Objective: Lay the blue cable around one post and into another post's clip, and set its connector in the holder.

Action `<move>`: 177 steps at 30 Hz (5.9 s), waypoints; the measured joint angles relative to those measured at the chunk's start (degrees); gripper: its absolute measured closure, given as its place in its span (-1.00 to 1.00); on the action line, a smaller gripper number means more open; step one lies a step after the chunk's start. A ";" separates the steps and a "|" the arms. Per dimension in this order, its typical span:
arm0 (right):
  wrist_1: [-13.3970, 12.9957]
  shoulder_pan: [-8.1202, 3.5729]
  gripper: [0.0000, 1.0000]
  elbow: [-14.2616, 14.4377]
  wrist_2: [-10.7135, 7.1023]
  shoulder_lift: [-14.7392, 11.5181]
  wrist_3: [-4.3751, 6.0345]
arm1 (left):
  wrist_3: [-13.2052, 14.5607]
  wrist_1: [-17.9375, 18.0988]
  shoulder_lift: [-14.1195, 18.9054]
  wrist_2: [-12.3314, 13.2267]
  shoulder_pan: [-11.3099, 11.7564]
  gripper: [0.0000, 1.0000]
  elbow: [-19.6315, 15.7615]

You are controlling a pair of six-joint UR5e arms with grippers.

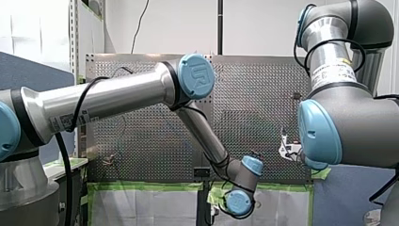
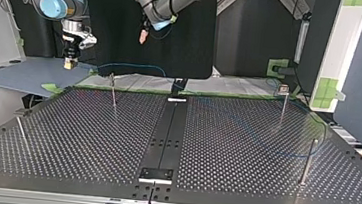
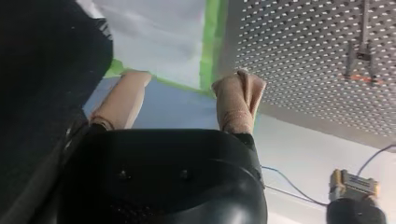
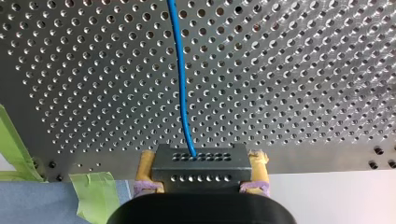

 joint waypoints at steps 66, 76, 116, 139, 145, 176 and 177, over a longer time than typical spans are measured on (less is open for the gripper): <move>0.08 -0.26 1.00 0.00 0.05 0.00 1.13 | 1.52 -8.91 1.85 3.47 11.29 -1.00 14.05; 0.55 -0.63 1.00 -0.07 2.32 0.00 1.57 | 1.14 -4.62 1.61 6.78 11.54 0.81 15.87; 8.07 -0.71 1.00 -4.87 13.15 0.02 1.42 | -1.20 9.66 1.64 13.99 11.68 0.95 10.87; 5.68 0.57 1.00 -4.93 9.85 0.86 -0.33 | -1.02 11.48 1.60 14.91 13.20 0.95 8.92; 5.29 0.58 1.00 -5.87 9.67 3.26 -0.35 | -0.67 11.32 1.58 14.88 13.39 0.95 8.84; 8.31 -1.12 1.00 -8.78 8.04 4.17 1.41 | -0.20 12.81 1.45 15.61 16.87 0.95 8.91; 8.33 -1.12 1.00 -8.77 8.03 4.19 1.32 | -0.20 12.82 1.43 15.76 16.91 0.95 8.91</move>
